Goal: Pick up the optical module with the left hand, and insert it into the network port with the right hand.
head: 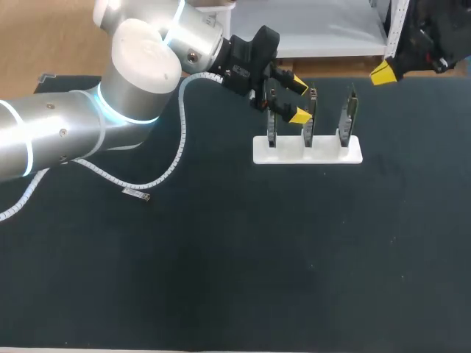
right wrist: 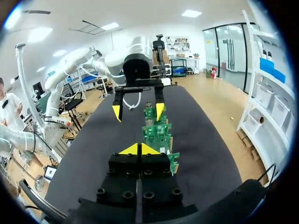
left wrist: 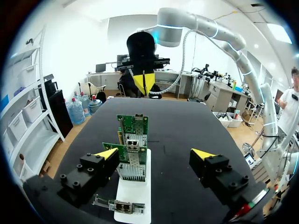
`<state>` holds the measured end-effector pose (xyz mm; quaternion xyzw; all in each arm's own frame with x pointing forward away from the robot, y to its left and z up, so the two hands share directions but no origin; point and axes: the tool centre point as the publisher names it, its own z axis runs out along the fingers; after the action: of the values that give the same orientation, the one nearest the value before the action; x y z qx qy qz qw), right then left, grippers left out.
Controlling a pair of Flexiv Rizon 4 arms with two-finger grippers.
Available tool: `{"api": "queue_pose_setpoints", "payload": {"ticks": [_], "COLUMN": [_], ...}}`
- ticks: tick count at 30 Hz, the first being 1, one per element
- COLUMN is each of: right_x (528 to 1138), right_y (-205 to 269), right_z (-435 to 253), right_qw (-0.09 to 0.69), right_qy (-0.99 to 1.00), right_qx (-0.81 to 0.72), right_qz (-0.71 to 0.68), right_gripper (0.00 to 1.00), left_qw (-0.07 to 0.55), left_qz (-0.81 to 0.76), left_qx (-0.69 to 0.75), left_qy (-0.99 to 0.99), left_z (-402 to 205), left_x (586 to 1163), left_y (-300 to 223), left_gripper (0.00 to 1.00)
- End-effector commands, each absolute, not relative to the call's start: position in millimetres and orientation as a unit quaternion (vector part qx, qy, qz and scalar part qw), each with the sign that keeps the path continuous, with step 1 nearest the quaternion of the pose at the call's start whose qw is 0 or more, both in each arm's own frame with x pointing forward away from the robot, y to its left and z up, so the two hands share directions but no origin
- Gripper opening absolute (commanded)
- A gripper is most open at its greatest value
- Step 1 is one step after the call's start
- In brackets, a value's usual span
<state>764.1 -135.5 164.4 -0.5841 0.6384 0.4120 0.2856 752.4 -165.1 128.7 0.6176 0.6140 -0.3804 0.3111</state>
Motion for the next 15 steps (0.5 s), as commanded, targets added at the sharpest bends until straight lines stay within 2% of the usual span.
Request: {"api": "queue_pose_setpoints", "payload": {"ticks": [1,15], "right_x": [767.8,769.3], "right_y": [-133.6,-131.2], "right_z": [160.8,151.4], "right_qw": [0.276,0.274], "right_qy": [0.639,0.646], "right_qx": [-0.587,-0.584], "right_qz": [0.413,0.407], "right_gripper": [0.0,0.0], "left_qw": [0.308,0.308], "left_qz": [-0.38,-0.38], "left_qx": [0.618,0.618], "left_qy": [0.615,0.615], "left_z": [129.5,129.5], "left_x": [753.6,753.6], "left_y": [-165.5,-165.5], "left_gripper": [1.0,1.0]}}
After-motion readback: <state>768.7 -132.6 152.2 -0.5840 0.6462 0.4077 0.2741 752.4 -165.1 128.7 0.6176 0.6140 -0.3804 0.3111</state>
